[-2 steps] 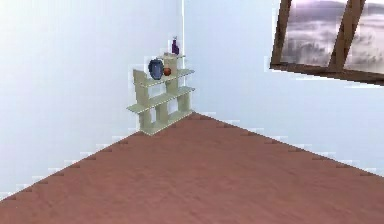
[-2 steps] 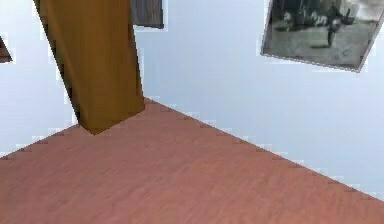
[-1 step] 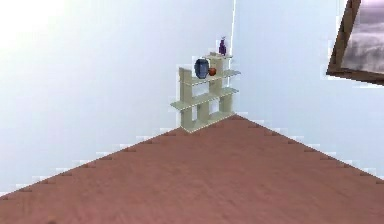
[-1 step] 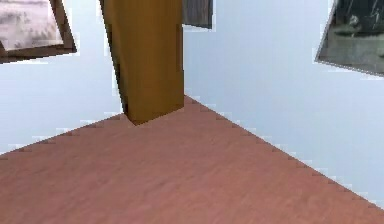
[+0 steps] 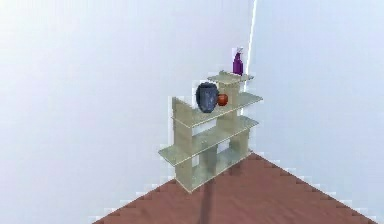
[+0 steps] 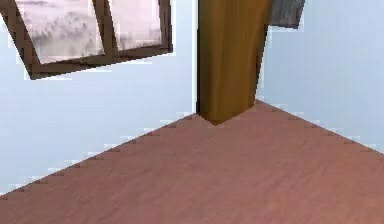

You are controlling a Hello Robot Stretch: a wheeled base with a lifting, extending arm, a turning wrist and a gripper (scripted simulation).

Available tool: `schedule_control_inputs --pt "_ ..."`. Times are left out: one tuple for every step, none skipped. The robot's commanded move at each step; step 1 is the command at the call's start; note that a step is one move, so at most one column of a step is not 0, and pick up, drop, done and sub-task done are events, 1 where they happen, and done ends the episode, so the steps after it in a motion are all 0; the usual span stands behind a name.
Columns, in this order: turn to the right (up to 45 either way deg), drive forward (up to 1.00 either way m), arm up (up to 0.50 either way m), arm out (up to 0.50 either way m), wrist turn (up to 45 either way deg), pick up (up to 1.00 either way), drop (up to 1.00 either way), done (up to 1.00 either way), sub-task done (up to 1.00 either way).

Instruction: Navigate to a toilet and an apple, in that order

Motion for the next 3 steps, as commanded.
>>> schedule_control_inputs --pt "0.0 0.85 0.00 0.00 0.0 0.00 0.00 0.00 0.00" --pt "15.0 0.00 0.00 0.00 0.0 0.00 0.00 0.00 0.00" --pt "0.0 0.00 0.00 0.00 0.0 0.00 0.00 1.00 0.00"
